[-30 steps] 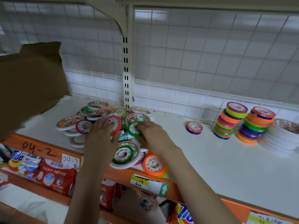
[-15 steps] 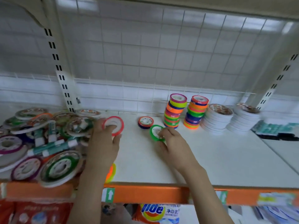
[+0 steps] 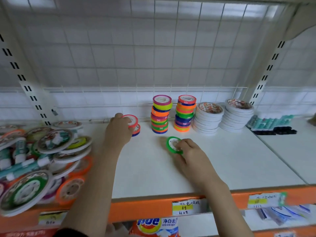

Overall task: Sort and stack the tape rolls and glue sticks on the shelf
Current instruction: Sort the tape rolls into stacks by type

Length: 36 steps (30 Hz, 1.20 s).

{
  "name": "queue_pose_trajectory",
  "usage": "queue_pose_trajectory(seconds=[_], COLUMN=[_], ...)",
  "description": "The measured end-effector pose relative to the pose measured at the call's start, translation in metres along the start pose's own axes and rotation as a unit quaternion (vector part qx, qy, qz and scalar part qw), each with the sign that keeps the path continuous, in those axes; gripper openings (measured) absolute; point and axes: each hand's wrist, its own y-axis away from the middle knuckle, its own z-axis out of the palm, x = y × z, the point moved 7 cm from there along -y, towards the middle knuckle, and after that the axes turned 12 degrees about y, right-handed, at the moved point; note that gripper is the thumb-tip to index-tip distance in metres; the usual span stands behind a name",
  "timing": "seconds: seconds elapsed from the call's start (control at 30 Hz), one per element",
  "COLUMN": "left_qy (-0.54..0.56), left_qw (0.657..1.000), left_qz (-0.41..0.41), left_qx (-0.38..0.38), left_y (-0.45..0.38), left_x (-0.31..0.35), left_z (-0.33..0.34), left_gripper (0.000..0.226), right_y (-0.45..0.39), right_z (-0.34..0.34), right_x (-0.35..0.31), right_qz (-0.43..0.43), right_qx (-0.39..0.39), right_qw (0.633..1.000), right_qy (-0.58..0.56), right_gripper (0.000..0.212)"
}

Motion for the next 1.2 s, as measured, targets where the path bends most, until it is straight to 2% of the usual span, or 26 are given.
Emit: queue_pose_trajectory(seconds=[0.17, 0.33, 0.57, 0.8, 1.0, 1.1, 1.2], left_qy=[-0.031, -0.024, -0.016, -0.031, -0.028, 0.006, -0.009], left_qw=[0.997, 0.997, 0.991, 0.998, 0.997, 0.997, 0.997], left_qz=[-0.049, -0.015, -0.019, -0.018, -0.05, -0.067, -0.067], left_qx=[-0.041, -0.068, -0.128, -0.055, -0.054, -0.034, -0.028], left_y=[-0.014, -0.017, -0.01, 0.023, 0.074, 0.08, 0.081], left_x=[-0.002, -0.008, -0.015, -0.01, -0.03, -0.042, -0.044], left_z=[0.014, 0.028, 0.035, 0.003, 0.007, 0.004, 0.003], left_gripper=[0.035, 0.026, 0.052, 0.055, 0.051, 0.045, 0.04], right_y=[0.003, -0.001, -0.006, -0.018, -0.032, -0.044, -0.067], right_z=[0.001, 0.001, 0.008, 0.013, 0.021, 0.02, 0.018], right_x=[0.008, 0.011, 0.0, -0.026, -0.052, -0.065, -0.078], right_qz=[0.003, 0.005, -0.02, -0.068, -0.114, -0.132, -0.145], right_qx=[0.008, 0.016, 0.011, 0.01, -0.008, -0.013, -0.018], right_qw=[1.0, 1.0, 1.0, 0.998, 0.993, 0.991, 0.989], right_qy=[-0.006, -0.006, -0.01, -0.014, -0.015, -0.015, -0.005], right_gripper=[0.031, 0.032, 0.032, 0.034, 0.035, 0.033, 0.031])
